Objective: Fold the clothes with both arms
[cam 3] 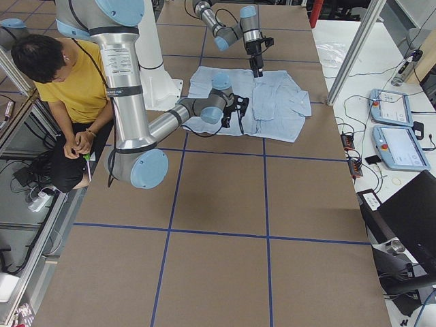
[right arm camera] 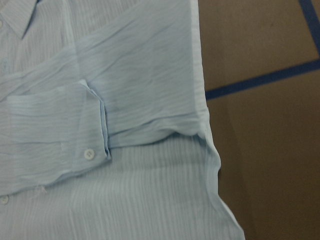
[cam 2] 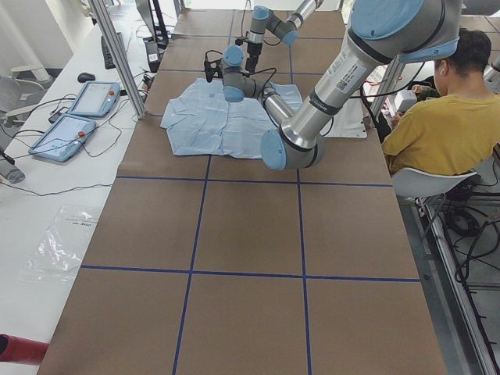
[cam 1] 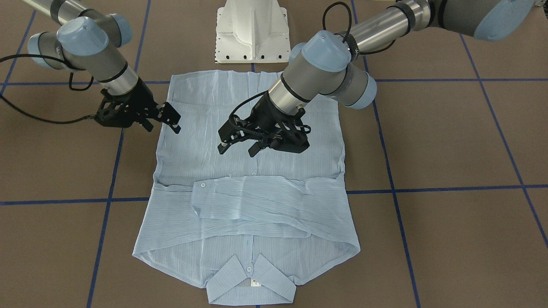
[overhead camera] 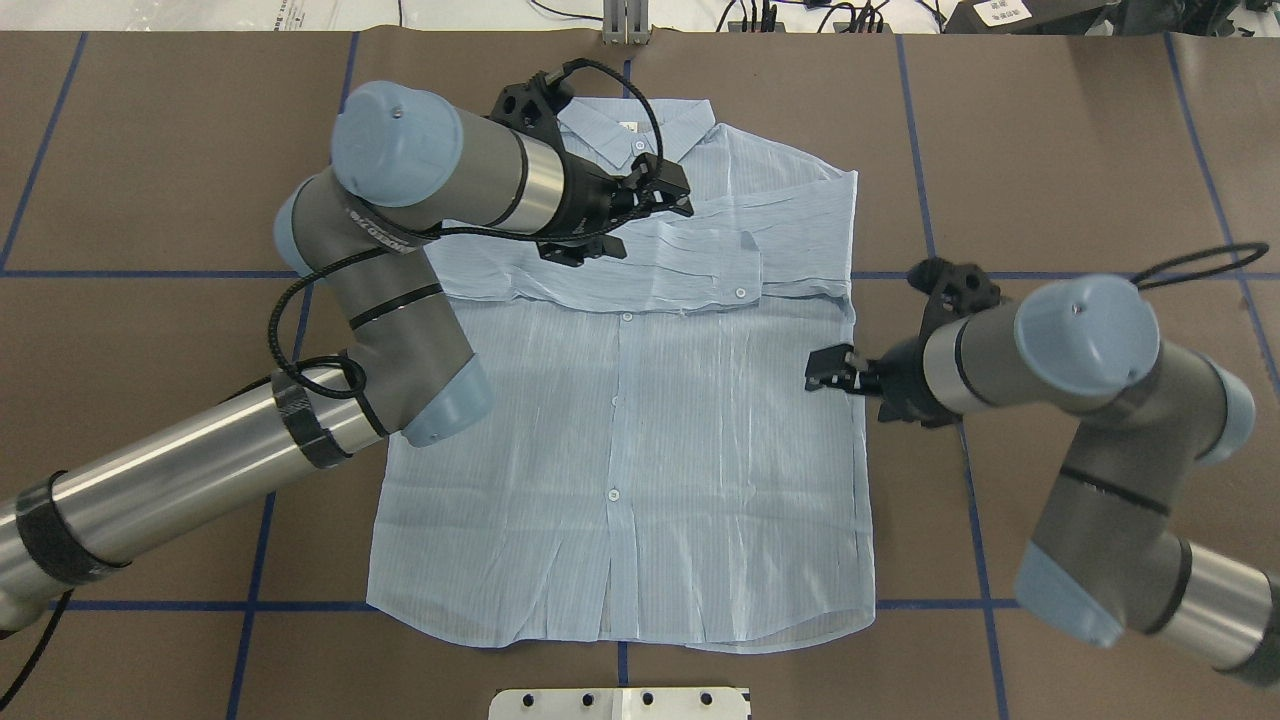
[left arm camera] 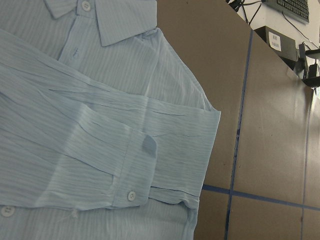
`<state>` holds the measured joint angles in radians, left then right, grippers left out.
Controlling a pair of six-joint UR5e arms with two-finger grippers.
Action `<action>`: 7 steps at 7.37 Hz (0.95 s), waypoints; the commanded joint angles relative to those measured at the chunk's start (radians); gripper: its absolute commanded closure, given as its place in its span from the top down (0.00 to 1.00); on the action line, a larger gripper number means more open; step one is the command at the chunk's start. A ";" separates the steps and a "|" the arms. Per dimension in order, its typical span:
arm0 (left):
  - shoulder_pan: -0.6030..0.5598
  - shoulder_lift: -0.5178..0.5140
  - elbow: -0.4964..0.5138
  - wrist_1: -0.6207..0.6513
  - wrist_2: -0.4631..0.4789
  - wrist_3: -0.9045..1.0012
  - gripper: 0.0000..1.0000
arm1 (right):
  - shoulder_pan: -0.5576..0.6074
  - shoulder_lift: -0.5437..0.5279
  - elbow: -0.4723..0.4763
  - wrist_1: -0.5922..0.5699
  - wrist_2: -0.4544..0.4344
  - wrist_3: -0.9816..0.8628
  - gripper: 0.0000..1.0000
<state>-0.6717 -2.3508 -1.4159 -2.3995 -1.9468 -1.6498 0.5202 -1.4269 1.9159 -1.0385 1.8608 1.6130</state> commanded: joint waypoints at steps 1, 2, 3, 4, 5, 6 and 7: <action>-0.072 0.096 -0.060 0.000 -0.032 0.117 0.91 | -0.268 -0.125 0.202 -0.112 -0.188 0.209 0.98; -0.080 0.114 -0.055 -0.004 -0.032 0.149 0.91 | -0.383 -0.119 0.222 -0.238 -0.300 0.322 0.96; -0.080 0.125 -0.058 -0.007 -0.035 0.150 0.91 | -0.431 -0.124 0.218 -0.251 -0.378 0.365 0.93; -0.080 0.127 -0.055 -0.009 -0.035 0.148 0.91 | -0.439 -0.124 0.210 -0.255 -0.381 0.404 0.93; -0.078 0.127 -0.058 -0.009 -0.035 0.147 0.91 | -0.439 -0.122 0.194 -0.255 -0.381 0.409 0.92; -0.078 0.127 -0.058 -0.009 -0.035 0.148 0.91 | -0.439 -0.122 0.184 -0.255 -0.381 0.409 0.90; -0.078 0.127 -0.058 -0.009 -0.035 0.148 0.91 | -0.439 -0.124 0.178 -0.255 -0.381 0.409 0.85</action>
<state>-0.7502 -2.2248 -1.4737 -2.4082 -1.9818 -1.5023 0.0827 -1.5498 2.1036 -1.2923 1.4818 2.0187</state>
